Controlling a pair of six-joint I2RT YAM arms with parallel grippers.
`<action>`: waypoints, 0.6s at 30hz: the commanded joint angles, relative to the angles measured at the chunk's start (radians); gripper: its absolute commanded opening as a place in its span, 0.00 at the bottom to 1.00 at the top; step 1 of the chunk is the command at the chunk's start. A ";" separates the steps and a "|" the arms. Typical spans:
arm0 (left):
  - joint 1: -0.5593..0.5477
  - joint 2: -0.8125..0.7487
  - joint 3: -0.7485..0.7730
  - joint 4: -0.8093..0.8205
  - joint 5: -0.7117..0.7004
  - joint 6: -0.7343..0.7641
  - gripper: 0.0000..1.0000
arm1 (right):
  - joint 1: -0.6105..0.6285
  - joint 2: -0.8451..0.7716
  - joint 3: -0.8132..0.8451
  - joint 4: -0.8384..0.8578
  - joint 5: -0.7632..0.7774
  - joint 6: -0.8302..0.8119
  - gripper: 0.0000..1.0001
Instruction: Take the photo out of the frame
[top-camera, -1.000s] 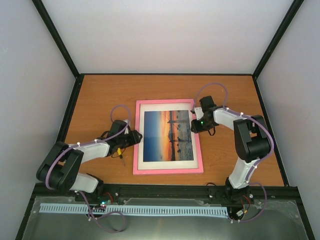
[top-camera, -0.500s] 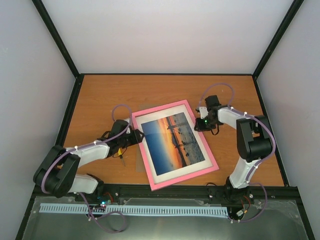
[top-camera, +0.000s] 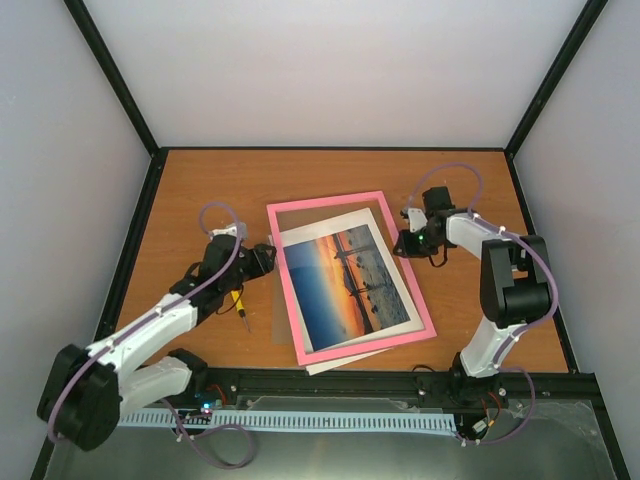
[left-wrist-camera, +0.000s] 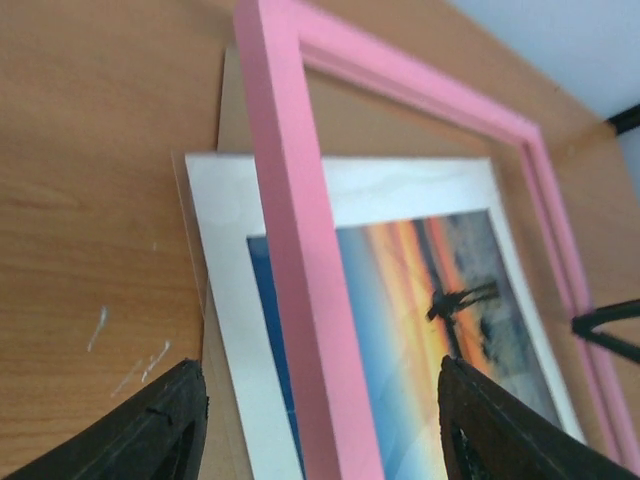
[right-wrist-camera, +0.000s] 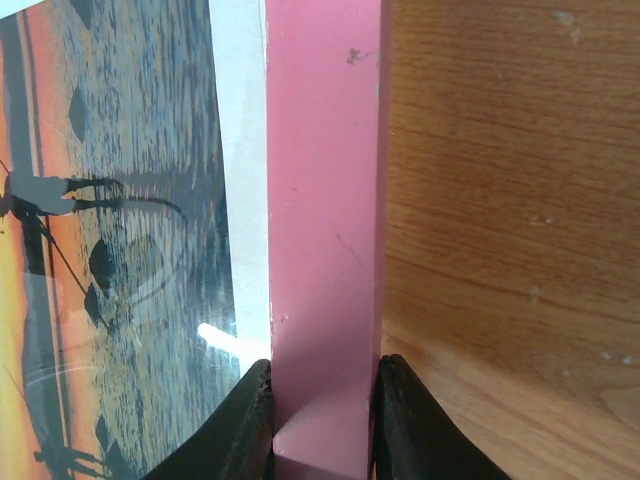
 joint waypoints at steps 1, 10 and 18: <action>-0.007 -0.121 0.062 -0.099 -0.116 0.029 0.63 | -0.034 -0.052 0.050 -0.015 -0.079 -0.016 0.03; -0.007 -0.195 0.078 -0.171 -0.169 0.076 0.65 | -0.186 -0.028 0.197 -0.136 -0.032 -0.187 0.03; -0.007 -0.137 0.048 -0.123 -0.111 0.057 0.65 | -0.447 0.097 0.463 -0.321 -0.005 -0.394 0.03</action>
